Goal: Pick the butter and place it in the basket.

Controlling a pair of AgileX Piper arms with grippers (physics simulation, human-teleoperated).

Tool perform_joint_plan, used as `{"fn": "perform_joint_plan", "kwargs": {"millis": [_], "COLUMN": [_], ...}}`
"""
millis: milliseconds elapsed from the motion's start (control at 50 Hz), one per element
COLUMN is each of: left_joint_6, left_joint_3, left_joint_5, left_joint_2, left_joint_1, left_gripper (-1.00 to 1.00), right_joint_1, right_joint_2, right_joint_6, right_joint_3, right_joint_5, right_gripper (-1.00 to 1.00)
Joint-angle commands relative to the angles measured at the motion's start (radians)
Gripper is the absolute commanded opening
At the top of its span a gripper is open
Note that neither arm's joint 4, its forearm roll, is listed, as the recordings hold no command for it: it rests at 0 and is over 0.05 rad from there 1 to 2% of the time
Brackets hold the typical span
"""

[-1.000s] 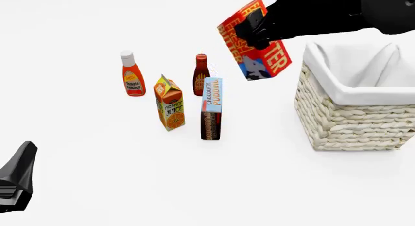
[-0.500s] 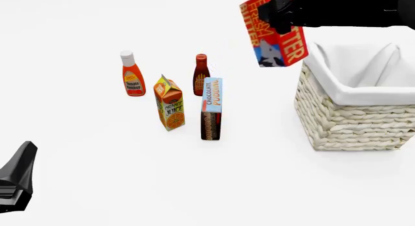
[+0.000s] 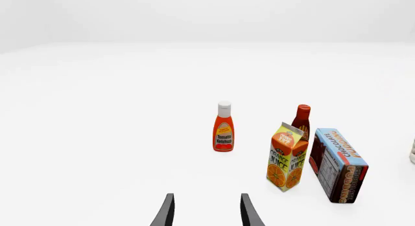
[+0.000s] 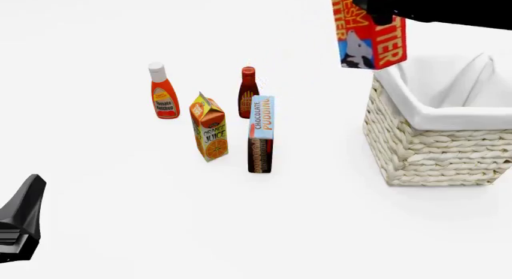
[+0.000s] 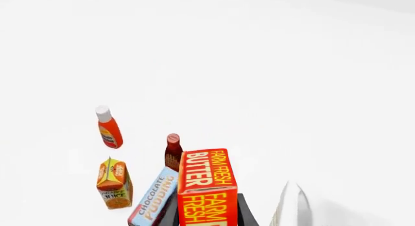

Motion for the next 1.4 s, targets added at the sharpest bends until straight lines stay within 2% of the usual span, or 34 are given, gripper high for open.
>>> {"fn": "perform_joint_plan", "kwargs": {"millis": [20, 140, 160, 200, 280, 820, 1400], "left_joint_6": [0.000, 0.000, 0.000, 0.000, 0.000, 0.000, 0.000], "left_joint_3": [0.000, 0.000, 0.000, 0.000, 0.000, 0.000, 0.000], "left_joint_5": [0.000, 0.000, 0.000, 0.000, 0.000, 0.000, 0.000], "left_joint_2": [0.000, 0.000, 0.000, 0.000, 0.000, 0.000, 0.000], "left_joint_1": [0.000, 0.000, 0.000, 0.000, 0.000, 0.000, 0.000], "left_gripper": [1.00, 1.00, 1.00, 1.00, 1.00, 1.00, 1.00], "right_joint_1": [-0.038, -0.073, -0.107, -0.103, -0.125, -0.238, -0.342], "right_joint_2": [-0.038, -0.068, -0.084, -0.079, -0.095, -0.146, -0.166], "right_joint_6": [0.045, 0.060, 0.013, 0.040, 0.050, 0.087, 0.120], "right_joint_3": [0.012, 0.031, 0.044, 0.045, 0.057, 0.137, 0.253], "right_joint_5": [-0.037, -0.058, -0.073, -0.070, -0.080, -0.161, -0.301], "right_gripper": [-1.00, -1.00, -1.00, -1.00, -1.00, -1.00, -1.00]}}
